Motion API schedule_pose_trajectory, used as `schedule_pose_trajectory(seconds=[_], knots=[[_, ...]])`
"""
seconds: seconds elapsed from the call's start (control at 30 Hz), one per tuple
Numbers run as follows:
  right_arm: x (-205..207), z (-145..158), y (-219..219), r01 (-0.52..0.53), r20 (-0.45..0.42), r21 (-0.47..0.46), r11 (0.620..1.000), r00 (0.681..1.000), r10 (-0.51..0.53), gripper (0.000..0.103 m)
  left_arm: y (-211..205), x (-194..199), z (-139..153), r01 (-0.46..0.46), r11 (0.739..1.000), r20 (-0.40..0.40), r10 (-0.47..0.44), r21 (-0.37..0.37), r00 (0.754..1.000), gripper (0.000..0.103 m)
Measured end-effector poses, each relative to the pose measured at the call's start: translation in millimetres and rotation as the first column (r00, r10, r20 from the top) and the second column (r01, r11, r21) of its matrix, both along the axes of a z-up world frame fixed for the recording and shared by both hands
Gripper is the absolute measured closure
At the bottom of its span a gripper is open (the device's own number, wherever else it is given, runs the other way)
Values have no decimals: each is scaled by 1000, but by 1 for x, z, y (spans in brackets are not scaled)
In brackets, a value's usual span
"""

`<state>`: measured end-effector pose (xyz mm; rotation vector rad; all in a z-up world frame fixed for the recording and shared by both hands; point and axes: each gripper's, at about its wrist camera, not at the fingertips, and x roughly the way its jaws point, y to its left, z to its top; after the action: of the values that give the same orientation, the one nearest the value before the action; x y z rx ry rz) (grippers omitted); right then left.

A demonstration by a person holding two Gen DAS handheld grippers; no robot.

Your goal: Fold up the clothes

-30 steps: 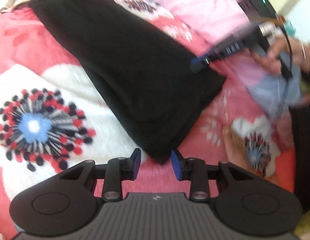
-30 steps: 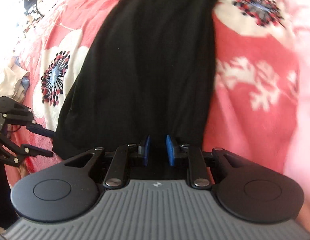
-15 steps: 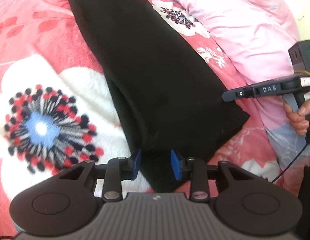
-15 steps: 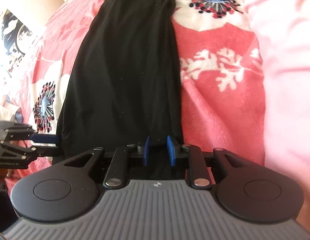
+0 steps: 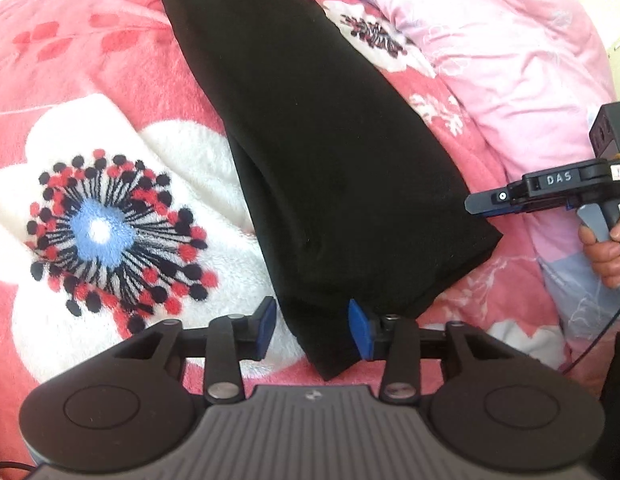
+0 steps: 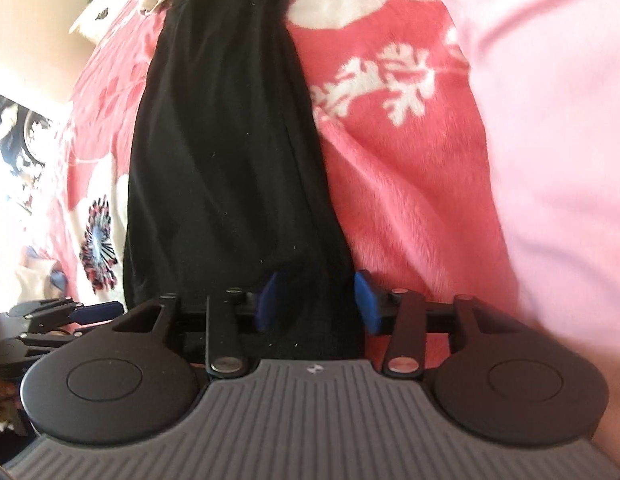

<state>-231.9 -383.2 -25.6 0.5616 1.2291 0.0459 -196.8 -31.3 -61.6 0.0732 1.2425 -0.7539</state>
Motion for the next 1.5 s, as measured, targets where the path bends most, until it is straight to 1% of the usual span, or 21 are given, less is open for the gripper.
schedule_pose_trajectory(seconds=[0.1,0.3,0.4,0.47,0.57,0.63,0.7,0.73,0.8,0.83,0.9,0.97,1.03,1.07,1.1,1.17,1.23,1.3,1.37,1.43,1.5], knots=[[-2,-6,2,15,-6,43,999,1000,-15,60,-2,4,-4,-16,1000,-34,17,21,999,61],[-1,-9,7,15,-2,69,998,1000,-15,59,-10,1,-9,-6,1000,-102,6,3,995,63],[-2,-12,8,18,-17,76,997,1000,-17,59,-12,0,-11,-6,1000,-116,7,3,993,69],[-3,-9,8,23,-9,59,998,1000,-22,60,-11,0,-11,-27,1000,-122,28,11,992,80],[-3,-9,7,26,-8,47,999,1000,-26,60,-10,2,-21,-71,997,-179,67,-19,982,94],[-5,-11,13,-6,-15,45,999,1000,6,60,-11,3,-28,-101,994,-222,89,-43,971,96],[-8,-12,22,-62,-22,46,997,998,64,68,-8,2,-28,-96,993,-237,77,-70,968,96],[-9,-11,30,-112,-27,54,992,993,114,91,-4,5,-27,-114,986,-276,77,-119,958,97],[-11,-7,39,-163,-19,72,984,986,165,93,4,11,-26,-156,964,-355,71,-215,932,97],[-9,-1,41,-172,4,78,982,985,173,94,12,19,-17,-193,933,-376,68,-304,924,97],[-5,22,34,-148,84,121,982,987,138,95,28,35,2,-267,841,-415,55,-471,908,97],[-3,56,22,-121,207,204,971,975,78,95,46,45,23,-298,749,-417,31,-591,908,97],[-7,83,14,-117,278,231,966,959,49,95,58,39,24,-318,736,-448,23,-598,894,97],[-11,86,12,-114,269,228,967,962,50,95,62,32,16,-315,761,-462,22,-568,887,97],[-16,79,13,-107,227,224,969,972,55,95,64,23,5,-305,799,-472,30,-518,881,97],[-28,46,17,-61,74,225,972,996,46,95,70,13,-23,-304,859,-516,55,-412,855,97],[-37,15,17,-11,-36,251,968,999,21,95,79,14,-33,-317,878,-534,86,-358,841,97],[-35,16,21,-8,-15,280,960,1000,13,95,85,20,-13,-298,862,-480,73,-411,874,97],[-31,42,29,-75,89,261,963,995,53,95,90,24,10,-252,851,-409,48,-461,911,97],[-28,59,33,-116,139,233,966,987,85,95,93,18,19,-203,870,-373,24,-448,927,97],[-30,49,34,-124,95,218,968,990,105,94,92,5,6,-149,916,-357,7,-373,934,96]])
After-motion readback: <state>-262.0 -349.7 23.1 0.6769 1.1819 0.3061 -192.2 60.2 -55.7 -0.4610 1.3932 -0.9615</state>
